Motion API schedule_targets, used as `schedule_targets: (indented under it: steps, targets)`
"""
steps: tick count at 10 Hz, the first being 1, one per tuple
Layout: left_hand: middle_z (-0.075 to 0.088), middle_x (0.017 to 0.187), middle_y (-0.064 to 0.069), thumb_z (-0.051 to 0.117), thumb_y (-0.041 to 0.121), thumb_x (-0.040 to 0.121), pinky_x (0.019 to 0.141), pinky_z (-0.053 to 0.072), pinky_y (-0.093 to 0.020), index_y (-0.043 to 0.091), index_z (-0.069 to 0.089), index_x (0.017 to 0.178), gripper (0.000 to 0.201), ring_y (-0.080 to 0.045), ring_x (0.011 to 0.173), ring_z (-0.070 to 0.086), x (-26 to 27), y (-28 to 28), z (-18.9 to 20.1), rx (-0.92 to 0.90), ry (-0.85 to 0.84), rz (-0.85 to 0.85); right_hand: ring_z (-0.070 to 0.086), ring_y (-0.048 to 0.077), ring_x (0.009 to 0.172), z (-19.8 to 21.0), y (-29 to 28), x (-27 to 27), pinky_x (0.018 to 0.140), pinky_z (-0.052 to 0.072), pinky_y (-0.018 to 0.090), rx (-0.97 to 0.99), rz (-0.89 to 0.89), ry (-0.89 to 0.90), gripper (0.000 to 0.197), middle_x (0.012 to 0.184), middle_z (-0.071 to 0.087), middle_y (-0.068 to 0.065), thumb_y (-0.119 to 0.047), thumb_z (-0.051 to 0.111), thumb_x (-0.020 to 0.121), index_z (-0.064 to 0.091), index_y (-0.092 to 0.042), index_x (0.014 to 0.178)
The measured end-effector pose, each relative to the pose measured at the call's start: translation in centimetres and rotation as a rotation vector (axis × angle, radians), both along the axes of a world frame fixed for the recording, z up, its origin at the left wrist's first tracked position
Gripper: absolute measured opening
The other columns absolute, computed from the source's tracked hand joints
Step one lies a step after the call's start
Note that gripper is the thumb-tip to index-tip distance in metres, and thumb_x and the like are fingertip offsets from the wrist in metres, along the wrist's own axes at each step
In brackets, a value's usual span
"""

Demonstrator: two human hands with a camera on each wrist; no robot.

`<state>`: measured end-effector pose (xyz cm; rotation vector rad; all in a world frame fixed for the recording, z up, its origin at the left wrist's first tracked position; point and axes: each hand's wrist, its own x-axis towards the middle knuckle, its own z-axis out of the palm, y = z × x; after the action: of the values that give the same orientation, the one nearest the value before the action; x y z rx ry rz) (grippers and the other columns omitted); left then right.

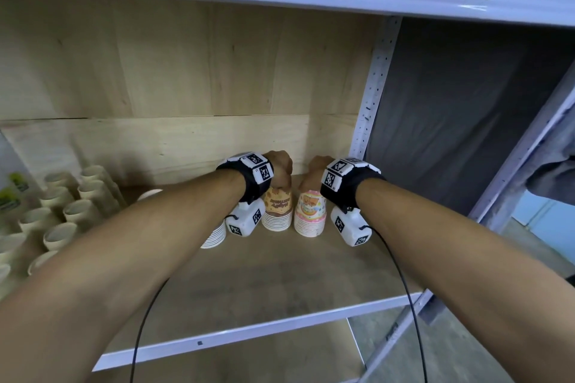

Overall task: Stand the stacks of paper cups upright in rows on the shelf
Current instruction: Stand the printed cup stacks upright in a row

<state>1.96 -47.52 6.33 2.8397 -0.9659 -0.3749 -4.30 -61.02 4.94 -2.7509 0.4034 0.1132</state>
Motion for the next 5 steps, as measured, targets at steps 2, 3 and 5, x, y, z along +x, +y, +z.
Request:
schedule_targets:
  steps: [2,3,5]
  targets:
    - [0.064,0.108,-0.009,0.072,0.023,0.084,0.071,0.051,-0.030,0.007,0.067,0.108,0.030,-0.021,0.089,0.060,1.1,0.0,0.2,-0.028,0.024,0.026,0.052,0.020,0.086,0.9,-0.7,1.1,0.073,0.043,0.029,0.030,-0.044,0.034,0.045,0.095,0.055,0.003,-0.033,0.077,0.076,0.067,-0.008,0.112]
    - [0.067,0.096,-0.006,0.074,0.017,0.083,0.072,0.055,-0.029,0.003,0.070,0.110,0.031,-0.019,0.082,0.064,2.1,-0.1,0.8,-0.074,0.050,0.034,0.062,0.019,0.080,1.7,-0.6,1.9,0.066,0.047,0.027,-0.015,-0.049,0.050,0.041,0.091,0.062,0.001,-0.043,0.076,0.068,0.065,-0.013,0.095]
    - [0.061,0.107,-0.008,0.073,0.016,0.083,0.065,0.049,-0.025,0.005,0.066,0.119,0.038,-0.019,0.087,0.059,4.3,-0.4,1.6,-0.164,-0.015,0.100,0.054,0.017,0.107,1.3,-2.4,5.6,0.086,0.046,0.027,-0.104,0.052,0.025,0.048,0.113,0.049,-0.005,-0.042,0.069,0.079,0.058,-0.020,0.120]
